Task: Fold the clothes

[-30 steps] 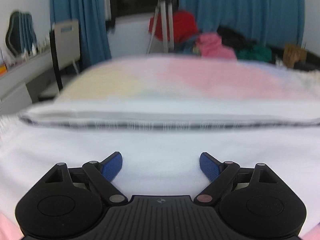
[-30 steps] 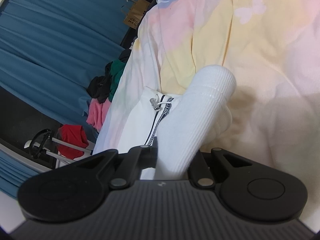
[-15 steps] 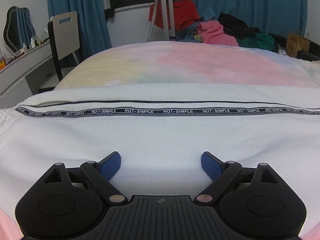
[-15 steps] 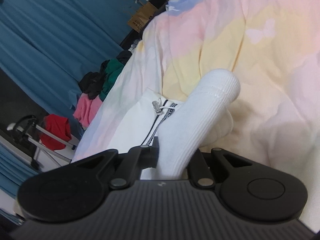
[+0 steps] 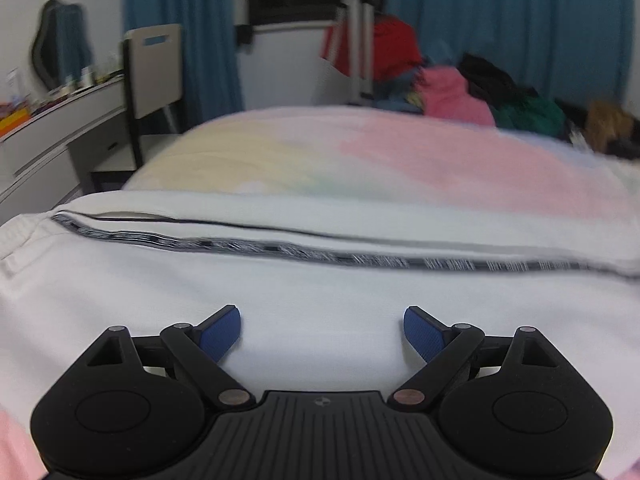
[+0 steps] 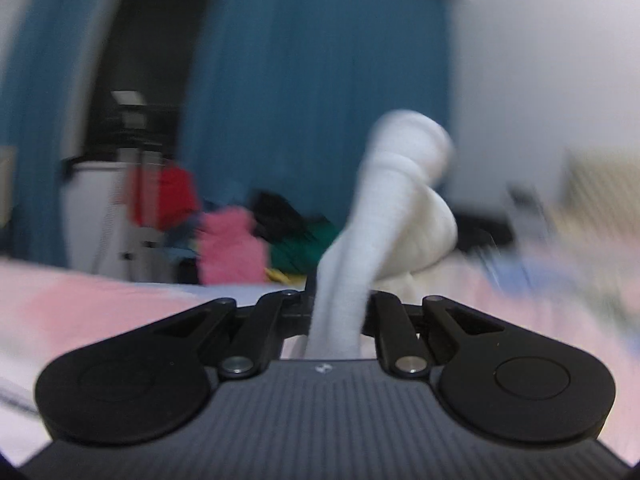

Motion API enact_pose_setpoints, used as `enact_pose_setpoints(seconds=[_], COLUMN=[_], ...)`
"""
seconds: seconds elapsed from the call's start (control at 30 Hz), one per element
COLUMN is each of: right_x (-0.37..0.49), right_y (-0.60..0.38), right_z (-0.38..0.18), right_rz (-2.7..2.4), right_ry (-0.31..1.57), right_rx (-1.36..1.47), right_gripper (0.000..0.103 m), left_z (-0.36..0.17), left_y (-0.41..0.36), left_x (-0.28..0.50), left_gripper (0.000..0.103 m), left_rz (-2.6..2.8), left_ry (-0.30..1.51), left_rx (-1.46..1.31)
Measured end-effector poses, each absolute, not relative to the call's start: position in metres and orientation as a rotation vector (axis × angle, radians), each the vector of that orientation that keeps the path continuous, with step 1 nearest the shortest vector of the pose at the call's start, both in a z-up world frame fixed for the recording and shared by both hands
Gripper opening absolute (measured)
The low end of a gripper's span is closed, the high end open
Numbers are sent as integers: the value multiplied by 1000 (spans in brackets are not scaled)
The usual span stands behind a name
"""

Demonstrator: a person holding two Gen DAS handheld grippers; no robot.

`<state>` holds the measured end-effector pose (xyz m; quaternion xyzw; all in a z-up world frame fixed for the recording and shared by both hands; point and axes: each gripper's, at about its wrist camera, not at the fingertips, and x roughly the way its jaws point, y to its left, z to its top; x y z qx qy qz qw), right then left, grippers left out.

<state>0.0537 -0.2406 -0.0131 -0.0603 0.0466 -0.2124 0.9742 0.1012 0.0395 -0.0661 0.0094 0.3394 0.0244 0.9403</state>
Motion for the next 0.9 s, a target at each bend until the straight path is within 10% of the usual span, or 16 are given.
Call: enact_pose_setpoints(seconds=[0.4, 0.9], right_x=[47, 35], right_y=[-53, -28], right_z=[-147, -135], right_rz=[155, 235], right_ry=[232, 195], right_rx=[-772, -777], right_gripper=[12, 14], left_z=[-28, -27], left_y=[90, 89], left_x=[99, 101], left_gripper=[90, 90], left_rz=[140, -63], left_ry=[634, 650], left_rx=[-280, -357])
